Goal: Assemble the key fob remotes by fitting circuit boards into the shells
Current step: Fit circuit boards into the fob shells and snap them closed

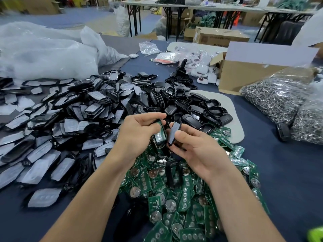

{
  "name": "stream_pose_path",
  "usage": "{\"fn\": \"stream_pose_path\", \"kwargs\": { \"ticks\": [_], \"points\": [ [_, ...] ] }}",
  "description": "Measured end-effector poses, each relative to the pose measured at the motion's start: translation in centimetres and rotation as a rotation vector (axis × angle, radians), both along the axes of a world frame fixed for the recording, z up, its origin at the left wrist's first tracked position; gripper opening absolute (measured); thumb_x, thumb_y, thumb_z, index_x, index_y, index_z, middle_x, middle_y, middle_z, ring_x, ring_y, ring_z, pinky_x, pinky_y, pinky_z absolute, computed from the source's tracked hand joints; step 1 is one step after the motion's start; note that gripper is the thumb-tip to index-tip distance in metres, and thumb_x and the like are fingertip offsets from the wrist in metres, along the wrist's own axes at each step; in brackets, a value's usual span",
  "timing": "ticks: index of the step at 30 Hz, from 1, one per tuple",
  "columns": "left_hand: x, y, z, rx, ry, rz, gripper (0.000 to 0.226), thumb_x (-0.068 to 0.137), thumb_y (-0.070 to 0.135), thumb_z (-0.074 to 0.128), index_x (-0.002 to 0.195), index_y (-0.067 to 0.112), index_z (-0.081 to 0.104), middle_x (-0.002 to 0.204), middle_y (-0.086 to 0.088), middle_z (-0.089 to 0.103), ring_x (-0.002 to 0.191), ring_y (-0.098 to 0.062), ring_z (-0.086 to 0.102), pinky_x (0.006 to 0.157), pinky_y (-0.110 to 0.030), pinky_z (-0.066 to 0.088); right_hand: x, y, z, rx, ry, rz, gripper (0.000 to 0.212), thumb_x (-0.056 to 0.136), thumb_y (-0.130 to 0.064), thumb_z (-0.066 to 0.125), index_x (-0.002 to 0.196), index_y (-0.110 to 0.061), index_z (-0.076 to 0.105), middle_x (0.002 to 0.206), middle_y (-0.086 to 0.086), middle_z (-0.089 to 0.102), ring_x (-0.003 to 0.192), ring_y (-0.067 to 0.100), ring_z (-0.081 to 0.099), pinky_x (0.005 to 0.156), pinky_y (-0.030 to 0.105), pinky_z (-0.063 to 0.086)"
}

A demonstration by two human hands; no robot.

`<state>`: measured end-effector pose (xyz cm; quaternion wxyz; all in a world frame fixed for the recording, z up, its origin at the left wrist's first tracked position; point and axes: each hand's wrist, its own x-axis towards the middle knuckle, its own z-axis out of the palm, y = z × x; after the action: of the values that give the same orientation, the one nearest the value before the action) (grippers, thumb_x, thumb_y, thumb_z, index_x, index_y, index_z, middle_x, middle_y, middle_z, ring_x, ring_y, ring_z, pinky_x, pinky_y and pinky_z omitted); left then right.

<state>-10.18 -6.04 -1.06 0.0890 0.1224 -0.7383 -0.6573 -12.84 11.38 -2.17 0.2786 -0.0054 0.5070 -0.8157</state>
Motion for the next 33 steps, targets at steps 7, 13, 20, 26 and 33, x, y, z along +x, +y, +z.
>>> {"fn": "stream_pose_path", "kwargs": {
  "ticks": [7, 13, 20, 26, 33],
  "points": [
    [0.3, 0.1, -0.5, -0.285, 0.077, 0.071, 0.040, 0.083, 0.014, 0.082, 0.092, 0.053, 0.080, 0.090, 0.025, 0.078, 0.077, 0.002, 0.075, 0.066, -0.017, 0.061, 0.7, -0.9, -0.4, 0.289, 0.264, -0.027, 0.030, 0.091, 0.001, 0.073, 0.113, -0.018, 0.078, 0.108, 0.002, 0.080, 0.104, 0.020, 0.075, 0.089, 0.033, 0.062],
    [-0.1, 0.1, -1.2, -0.247, 0.068, 0.054, 0.035, 0.084, 0.012, 0.085, 0.092, 0.046, 0.082, 0.089, 0.019, 0.080, 0.088, 0.004, 0.075, 0.075, -0.020, 0.061, 1.2, -1.6, -0.5, 0.519, 0.487, -0.123, 0.034, 0.080, -0.005, 0.081, 0.107, -0.026, 0.081, 0.097, -0.010, 0.081, 0.096, 0.007, 0.076, 0.091, 0.032, 0.060],
    [-0.1, -0.4, -1.3, 0.076, -0.044, -0.231, 0.041, 0.098, -0.006, 0.061, 0.124, 0.021, 0.075, 0.112, 0.001, 0.081, 0.106, -0.016, 0.077, 0.086, -0.030, 0.063, 1.0, -0.9, -0.4, 0.636, 0.617, -0.226, 0.037, 0.074, -0.011, 0.088, 0.085, -0.045, 0.077, 0.079, -0.030, 0.074, 0.083, -0.014, 0.070, 0.072, 0.006, 0.053],
    [0.1, -0.3, -1.5, 0.106, 0.000, -0.226, 0.049, 0.090, -0.012, 0.069, 0.130, 0.017, 0.071, 0.116, -0.001, 0.080, 0.095, -0.012, 0.077, 0.077, -0.022, 0.060, 1.1, -0.7, -0.3, 0.647, 0.649, -0.193, 0.036, 0.074, -0.013, 0.090, 0.096, -0.037, 0.074, 0.067, -0.042, 0.063, 0.083, -0.022, 0.064, 0.069, -0.003, 0.045],
    [0.3, -0.9, -0.9, 0.078, 0.062, -0.228, 0.051, 0.077, -0.015, 0.080, 0.116, 0.018, 0.078, 0.105, -0.006, 0.082, 0.100, -0.020, 0.079, 0.083, -0.025, 0.061, 1.4, -0.5, 0.0, 0.592, 0.708, -0.190, 0.043, 0.074, -0.009, 0.089, 0.093, -0.044, 0.074, 0.075, -0.045, 0.065, 0.085, -0.021, 0.066, 0.072, -0.003, 0.045]
  ]
}}
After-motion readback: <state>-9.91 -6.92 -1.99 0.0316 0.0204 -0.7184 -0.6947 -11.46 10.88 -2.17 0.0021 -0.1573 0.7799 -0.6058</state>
